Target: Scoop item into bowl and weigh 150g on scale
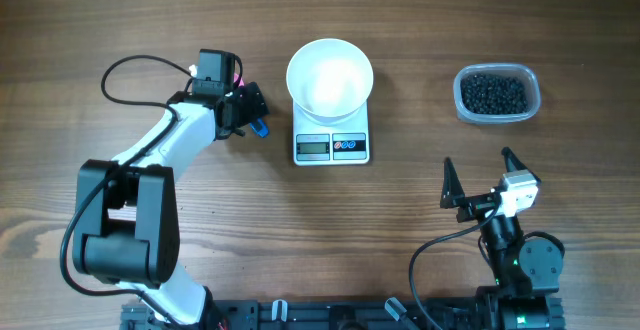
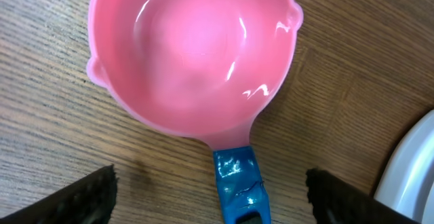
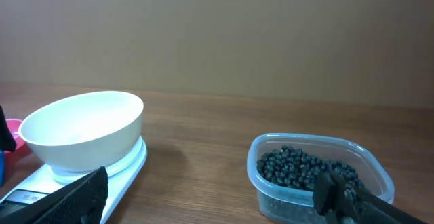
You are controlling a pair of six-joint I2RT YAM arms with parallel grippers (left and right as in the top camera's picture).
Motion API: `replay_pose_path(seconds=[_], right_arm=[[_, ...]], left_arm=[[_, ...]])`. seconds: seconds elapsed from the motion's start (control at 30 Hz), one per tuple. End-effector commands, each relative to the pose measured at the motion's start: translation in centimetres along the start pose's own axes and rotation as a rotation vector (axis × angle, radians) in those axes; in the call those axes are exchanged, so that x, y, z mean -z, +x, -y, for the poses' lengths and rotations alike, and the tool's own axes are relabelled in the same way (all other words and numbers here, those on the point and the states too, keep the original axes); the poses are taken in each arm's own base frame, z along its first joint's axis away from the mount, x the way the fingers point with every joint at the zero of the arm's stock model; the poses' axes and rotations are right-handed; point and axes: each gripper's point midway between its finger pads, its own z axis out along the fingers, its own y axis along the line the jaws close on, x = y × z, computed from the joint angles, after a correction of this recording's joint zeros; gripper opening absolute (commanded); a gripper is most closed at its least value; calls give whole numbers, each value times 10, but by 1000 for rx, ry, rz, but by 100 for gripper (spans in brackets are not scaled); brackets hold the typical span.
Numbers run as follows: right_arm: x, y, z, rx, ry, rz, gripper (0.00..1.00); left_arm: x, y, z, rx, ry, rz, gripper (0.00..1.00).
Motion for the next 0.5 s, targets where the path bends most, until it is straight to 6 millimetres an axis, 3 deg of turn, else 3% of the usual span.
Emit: replay_pose_path(seconds=[0.0,0.03,0.1,0.33,0.47], right_arm=[[0,-1,2,4,14,6,100],[0,-1,2,3,14,6,100],[0,-1,2,3,14,6,100],[0,-1,2,3,13,6,100],[0,-1,2,3,13,6,100]], left_arm=[[7,-8,1,20,-1,30,85],[7,-7,0,20,-2,28,79],[6,-6,-1,20,-6,22,77],[-8,0,-4,19,-21,0,83],[-14,1,-5,40,-24,-4,79]])
